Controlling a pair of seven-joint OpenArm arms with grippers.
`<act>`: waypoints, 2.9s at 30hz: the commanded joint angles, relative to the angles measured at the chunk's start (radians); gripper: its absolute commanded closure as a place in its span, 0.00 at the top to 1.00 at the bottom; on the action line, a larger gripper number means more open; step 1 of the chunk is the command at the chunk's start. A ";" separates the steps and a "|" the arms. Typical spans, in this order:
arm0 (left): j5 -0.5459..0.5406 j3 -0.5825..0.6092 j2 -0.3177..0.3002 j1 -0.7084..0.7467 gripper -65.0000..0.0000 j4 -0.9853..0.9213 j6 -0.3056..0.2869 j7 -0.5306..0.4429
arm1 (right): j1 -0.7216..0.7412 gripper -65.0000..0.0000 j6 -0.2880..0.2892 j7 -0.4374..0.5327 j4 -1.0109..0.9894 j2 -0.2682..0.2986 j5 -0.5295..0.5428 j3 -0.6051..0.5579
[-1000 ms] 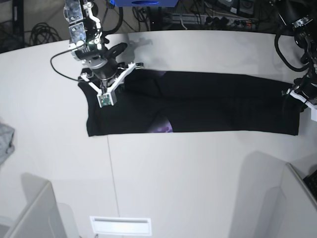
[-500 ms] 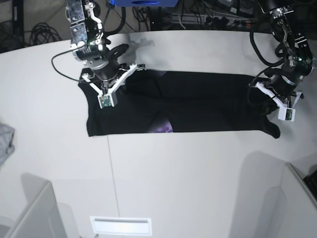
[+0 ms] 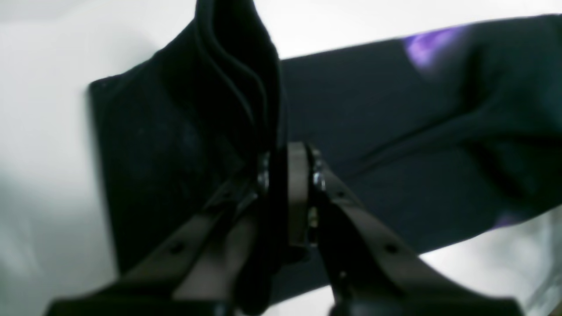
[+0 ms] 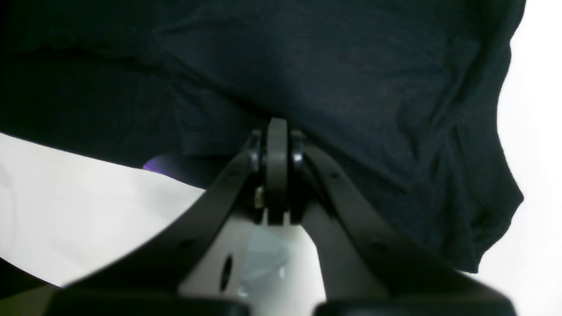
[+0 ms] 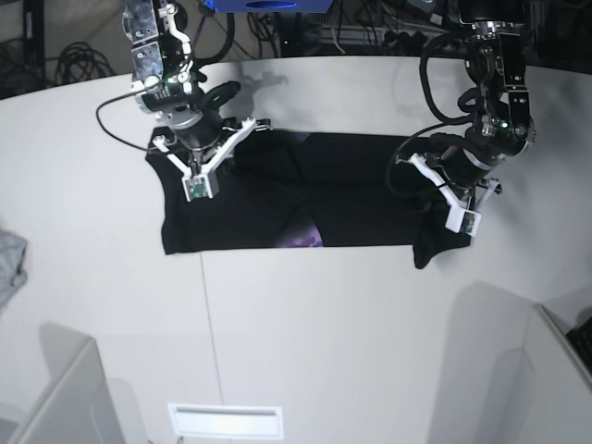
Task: Fold the T-shirt properly
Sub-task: 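Grasp the strip end with the left gripper and fold it toward the right gripper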
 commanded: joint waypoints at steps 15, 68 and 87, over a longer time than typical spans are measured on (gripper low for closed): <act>-0.013 0.157 0.019 -0.023 0.00 0.012 0.047 -0.021 | 0.003 0.00 0.002 0.020 0.015 -0.019 -0.006 0.113; -0.013 0.228 0.136 -0.090 0.60 -0.078 0.045 -0.016 | 0.003 0.00 0.002 0.020 0.015 -0.020 -0.006 0.113; -0.013 -0.378 -0.004 0.102 0.00 0.081 0.039 -0.021 | 0.096 0.41 0.006 -0.022 -0.053 0.004 0.530 0.392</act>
